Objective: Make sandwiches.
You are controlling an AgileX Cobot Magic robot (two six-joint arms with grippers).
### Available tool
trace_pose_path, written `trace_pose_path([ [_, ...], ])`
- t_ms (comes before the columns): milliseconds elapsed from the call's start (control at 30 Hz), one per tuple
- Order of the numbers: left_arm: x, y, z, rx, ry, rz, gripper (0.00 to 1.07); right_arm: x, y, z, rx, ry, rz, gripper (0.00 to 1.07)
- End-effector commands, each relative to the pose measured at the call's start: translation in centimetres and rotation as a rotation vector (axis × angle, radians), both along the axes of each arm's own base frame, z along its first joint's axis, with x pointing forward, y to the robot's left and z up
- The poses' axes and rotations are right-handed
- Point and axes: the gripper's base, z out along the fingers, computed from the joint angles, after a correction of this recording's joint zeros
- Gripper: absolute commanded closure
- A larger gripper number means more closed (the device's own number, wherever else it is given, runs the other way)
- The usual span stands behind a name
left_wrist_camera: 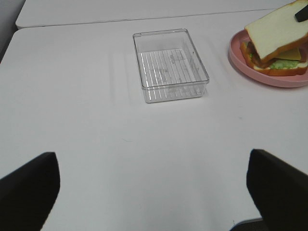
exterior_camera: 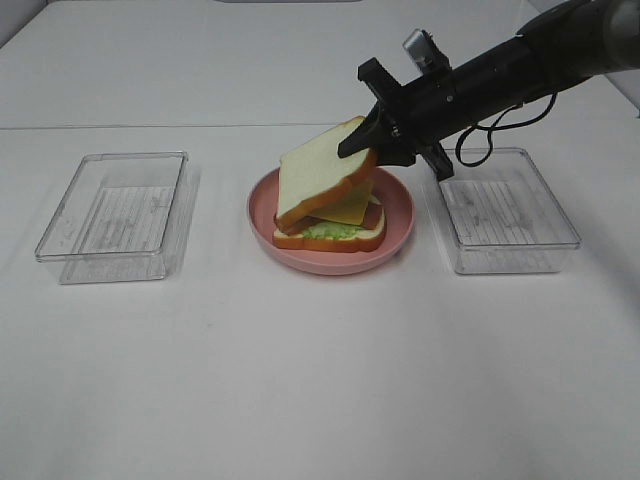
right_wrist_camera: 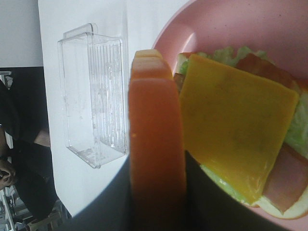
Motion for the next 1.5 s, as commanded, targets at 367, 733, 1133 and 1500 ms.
trace_pose_path([
  [367, -0.2, -0.1, 0.0, -0.010, -0.028, -0.002, 0.09, 0.2, -0.1, -0.7, -0.017, 0.007, 0.004, 0.74],
  [733, -0.2, -0.1, 0.0, -0.010, -0.028, -0.002, 0.09, -0.3, -0.8, 1.4, -0.133, -0.045, 0.068, 0.15],
  [1133, -0.2, -0.1, 0.0, -0.010, -0.028, -0.002, 0.09, -1.8, -4.1, 7.5, -0.501, -0.153, 0.029, 0.15],
  [1500, -0.2, -0.1, 0.0, -0.010, -0.028, -0.002, 0.09, -3.3, -9.3, 11.9, -0.756, -0.192, -0.008, 0.16],
])
